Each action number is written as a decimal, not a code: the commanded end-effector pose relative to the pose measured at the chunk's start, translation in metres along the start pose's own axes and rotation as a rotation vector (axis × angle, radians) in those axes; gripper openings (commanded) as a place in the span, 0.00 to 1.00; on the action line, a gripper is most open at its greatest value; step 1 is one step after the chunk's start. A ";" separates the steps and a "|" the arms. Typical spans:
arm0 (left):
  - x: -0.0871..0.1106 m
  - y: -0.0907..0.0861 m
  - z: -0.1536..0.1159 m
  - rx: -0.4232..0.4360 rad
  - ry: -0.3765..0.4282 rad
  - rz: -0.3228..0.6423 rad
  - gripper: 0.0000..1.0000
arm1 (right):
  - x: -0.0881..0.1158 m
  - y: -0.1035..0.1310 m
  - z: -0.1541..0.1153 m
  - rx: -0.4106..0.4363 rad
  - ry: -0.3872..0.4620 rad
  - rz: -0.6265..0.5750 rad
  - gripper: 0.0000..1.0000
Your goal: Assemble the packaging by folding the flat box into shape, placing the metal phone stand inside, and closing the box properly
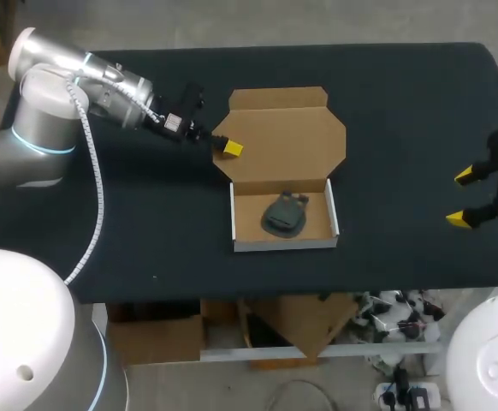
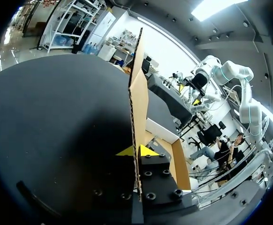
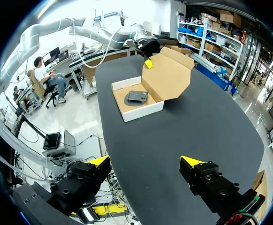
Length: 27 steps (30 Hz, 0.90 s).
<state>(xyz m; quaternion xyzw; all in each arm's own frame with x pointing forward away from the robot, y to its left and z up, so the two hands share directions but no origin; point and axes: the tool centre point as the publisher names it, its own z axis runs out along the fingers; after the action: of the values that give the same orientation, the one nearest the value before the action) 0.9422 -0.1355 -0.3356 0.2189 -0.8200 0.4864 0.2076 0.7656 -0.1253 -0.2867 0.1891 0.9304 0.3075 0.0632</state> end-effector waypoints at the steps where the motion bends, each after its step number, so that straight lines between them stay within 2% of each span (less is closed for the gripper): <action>1: 0.000 0.001 -0.001 0.001 0.000 0.000 0.00 | 0.001 -0.001 0.000 -0.003 -0.002 -0.001 1.00; 25: 0.000 0.001 -0.001 0.001 0.000 0.000 0.00 | 0.000 0.002 -0.001 -0.003 -0.001 -0.010 1.00; 27: 0.002 0.000 -0.001 0.003 -0.007 0.029 0.00 | -0.001 0.004 -0.002 -0.003 -0.001 -0.020 1.00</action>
<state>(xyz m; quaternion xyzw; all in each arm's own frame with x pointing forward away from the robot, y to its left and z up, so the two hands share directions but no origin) 0.9424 -0.1355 -0.3351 0.2120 -0.8220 0.4881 0.2029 0.7670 -0.1241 -0.2852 0.1813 0.9318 0.3074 0.0664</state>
